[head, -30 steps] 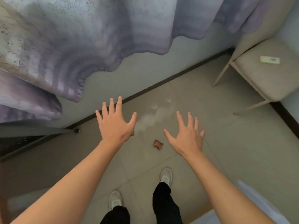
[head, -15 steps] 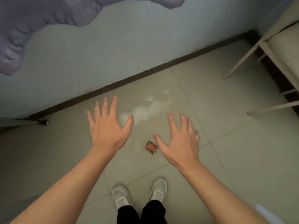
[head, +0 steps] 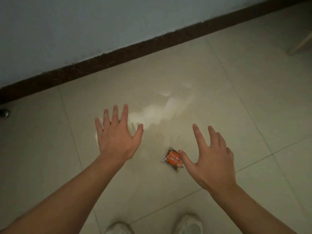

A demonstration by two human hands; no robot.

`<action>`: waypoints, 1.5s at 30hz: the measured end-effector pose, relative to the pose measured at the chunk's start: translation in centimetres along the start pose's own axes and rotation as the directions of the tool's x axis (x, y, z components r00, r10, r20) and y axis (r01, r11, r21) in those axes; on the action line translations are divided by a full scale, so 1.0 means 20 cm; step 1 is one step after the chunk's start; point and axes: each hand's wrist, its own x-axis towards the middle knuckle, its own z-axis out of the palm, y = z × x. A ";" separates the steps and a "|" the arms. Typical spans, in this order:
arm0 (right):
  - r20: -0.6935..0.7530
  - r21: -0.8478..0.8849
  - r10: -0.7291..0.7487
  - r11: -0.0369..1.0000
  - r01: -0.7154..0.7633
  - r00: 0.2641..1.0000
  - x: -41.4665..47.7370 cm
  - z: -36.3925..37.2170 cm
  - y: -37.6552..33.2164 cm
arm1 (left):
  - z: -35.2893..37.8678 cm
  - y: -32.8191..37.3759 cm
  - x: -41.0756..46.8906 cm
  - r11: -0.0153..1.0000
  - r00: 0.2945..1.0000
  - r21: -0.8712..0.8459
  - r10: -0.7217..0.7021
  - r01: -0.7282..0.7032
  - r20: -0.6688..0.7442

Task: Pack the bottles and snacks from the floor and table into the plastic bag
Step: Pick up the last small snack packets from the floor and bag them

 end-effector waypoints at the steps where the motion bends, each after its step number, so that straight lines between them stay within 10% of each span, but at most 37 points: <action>1: 0.007 0.004 -0.001 1.000 0.001 1.000 0.01 0.07 0.00 | 0.06 -0.01 0.02 1.000 1.000 -0.004 -0.013 0.013 -0.005; 22: 0.110 0.094 0.205 0.972 -0.216 0.973 0.15 0.94 -0.26 | 0.79 -0.29 0.32 0.947 0.955 -0.137 -0.281 0.292 0.095; 45: -0.129 0.296 -0.038 0.952 0.075 0.991 0.34 0.52 -0.31 | 0.47 -0.16 0.26 0.965 0.977 -0.221 -0.171 0.139 -0.130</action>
